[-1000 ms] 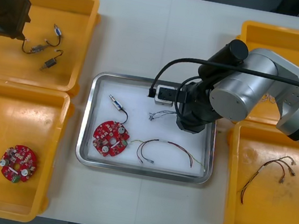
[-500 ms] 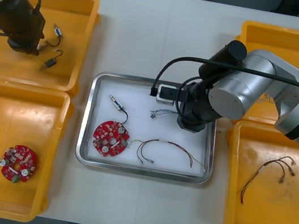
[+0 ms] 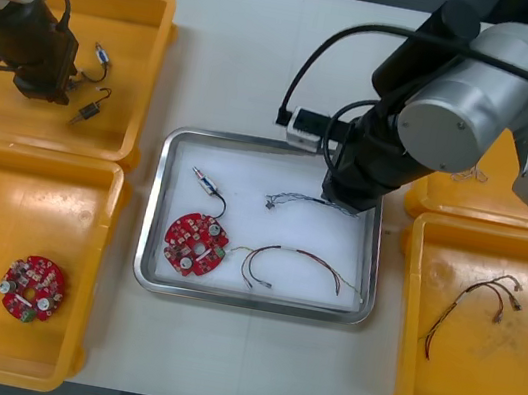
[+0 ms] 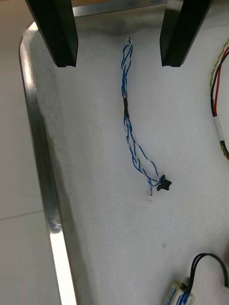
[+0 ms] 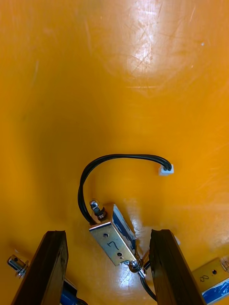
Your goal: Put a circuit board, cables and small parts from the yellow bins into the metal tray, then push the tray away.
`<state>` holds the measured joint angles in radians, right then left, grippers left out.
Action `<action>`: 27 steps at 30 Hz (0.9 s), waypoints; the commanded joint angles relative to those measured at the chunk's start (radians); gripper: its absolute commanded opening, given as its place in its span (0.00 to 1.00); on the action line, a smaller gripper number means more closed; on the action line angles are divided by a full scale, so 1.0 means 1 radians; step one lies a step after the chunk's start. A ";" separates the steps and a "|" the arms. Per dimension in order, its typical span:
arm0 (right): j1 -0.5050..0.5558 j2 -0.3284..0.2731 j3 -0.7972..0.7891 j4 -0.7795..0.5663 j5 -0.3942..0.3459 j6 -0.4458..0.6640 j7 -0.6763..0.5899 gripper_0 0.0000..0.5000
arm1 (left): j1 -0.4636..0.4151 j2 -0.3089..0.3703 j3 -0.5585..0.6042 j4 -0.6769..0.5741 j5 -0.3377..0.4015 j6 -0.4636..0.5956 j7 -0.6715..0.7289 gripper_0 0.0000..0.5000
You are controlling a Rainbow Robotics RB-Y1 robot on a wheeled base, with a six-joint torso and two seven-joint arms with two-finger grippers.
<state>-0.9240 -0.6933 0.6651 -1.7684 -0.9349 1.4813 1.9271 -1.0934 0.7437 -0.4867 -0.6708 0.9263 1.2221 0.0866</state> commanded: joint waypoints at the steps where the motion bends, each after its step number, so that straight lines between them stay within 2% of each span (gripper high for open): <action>1: -0.018 -0.008 -0.102 -0.066 -0.019 0.051 -0.155 1.00 | -0.040 -0.010 -0.027 0.004 0.020 -0.027 0.025 1.00; 6: -0.018 -0.025 -0.177 -0.071 -0.019 0.125 -0.316 1.00 | -0.036 -0.009 -0.046 0.005 0.031 -0.044 0.021 1.00; 10: -0.007 -0.029 -0.275 -0.071 0.014 0.228 -0.470 1.00 | -0.036 -0.009 -0.046 0.005 0.032 -0.044 0.019 1.00; 15: 0.028 -0.041 -0.378 -0.071 0.050 0.318 -0.590 1.00 | -0.036 -0.009 -0.047 0.005 0.032 -0.044 0.010 1.00; 16: 0.033 -0.043 -0.387 -0.071 0.053 0.326 -0.600 1.00 | -0.036 -0.009 -0.046 0.005 0.032 -0.044 0.008 0.94; 18: 0.050 -0.055 -0.424 -0.074 0.074 0.363 -0.652 1.00 | -0.036 -0.009 -0.056 0.005 0.034 -0.044 -0.001 0.54; 19: 0.059 -0.061 -0.441 -0.080 0.090 0.378 -0.683 1.00 | -0.036 -0.009 -0.062 0.005 0.034 -0.044 -0.004 0.43; 21: 0.074 -0.071 -0.464 -0.094 0.113 0.401 -0.728 1.00 | -0.036 -0.009 -0.078 0.005 0.034 -0.044 -0.010 0.35; 24: 0.097 -0.091 -0.492 -0.112 0.142 0.433 -0.798 1.00 | -0.036 -0.009 -0.099 0.005 0.040 -0.046 -0.045 0.34; 26: 0.111 -0.104 -0.506 -0.120 0.149 0.439 -0.840 1.00 | -0.036 -0.009 -0.099 0.004 0.043 -0.046 -0.057 0.28; 27: 0.120 -0.114 -0.516 -0.123 0.151 0.439 -0.867 1.00 | -0.036 -0.009 -0.099 0.005 0.046 -0.046 -0.061 0.20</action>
<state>-0.8301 -0.7507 0.1996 -1.8510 -0.7975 1.9109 1.1282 -1.0933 0.7421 -0.5667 -0.6658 0.9590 1.1853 0.0842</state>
